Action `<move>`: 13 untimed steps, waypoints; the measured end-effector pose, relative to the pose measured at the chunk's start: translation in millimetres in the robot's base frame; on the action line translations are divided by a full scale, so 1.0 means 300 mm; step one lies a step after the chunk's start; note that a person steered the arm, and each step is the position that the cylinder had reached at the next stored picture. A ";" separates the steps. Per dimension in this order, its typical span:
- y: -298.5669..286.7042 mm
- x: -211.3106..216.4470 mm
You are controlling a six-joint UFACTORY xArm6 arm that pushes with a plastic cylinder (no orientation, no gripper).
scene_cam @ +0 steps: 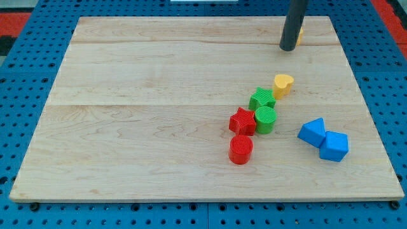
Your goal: Move the yellow heart close to the yellow hexagon
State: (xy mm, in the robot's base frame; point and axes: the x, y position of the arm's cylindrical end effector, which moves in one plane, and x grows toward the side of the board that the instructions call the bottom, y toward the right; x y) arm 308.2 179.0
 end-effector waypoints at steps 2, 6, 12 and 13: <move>0.031 0.356; -0.525 0.228; -0.185 0.263; -0.374 0.207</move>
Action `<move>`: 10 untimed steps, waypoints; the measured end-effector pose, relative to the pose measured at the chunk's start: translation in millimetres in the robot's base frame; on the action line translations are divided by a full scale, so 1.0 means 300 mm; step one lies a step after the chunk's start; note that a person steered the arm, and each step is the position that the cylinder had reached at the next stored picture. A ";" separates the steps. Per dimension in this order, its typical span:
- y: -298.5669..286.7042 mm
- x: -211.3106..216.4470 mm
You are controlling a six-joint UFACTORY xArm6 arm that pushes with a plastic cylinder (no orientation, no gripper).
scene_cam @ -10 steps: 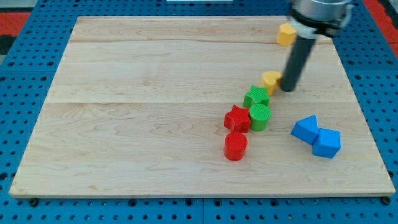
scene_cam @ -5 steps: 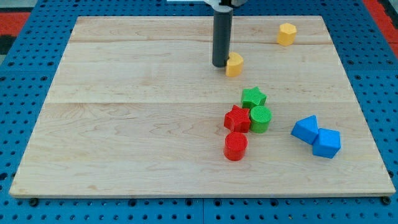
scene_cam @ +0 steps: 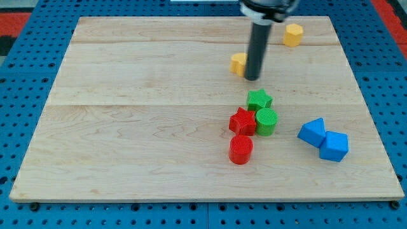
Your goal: Move the yellow heart close to the yellow hexagon
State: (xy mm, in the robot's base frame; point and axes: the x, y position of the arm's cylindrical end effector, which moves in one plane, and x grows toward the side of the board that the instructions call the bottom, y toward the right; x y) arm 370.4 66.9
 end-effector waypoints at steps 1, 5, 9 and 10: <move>-0.088 -0.061; -0.128 -0.298; 0.249 -0.345; 0.101 -0.353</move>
State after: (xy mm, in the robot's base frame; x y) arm 264.4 97.2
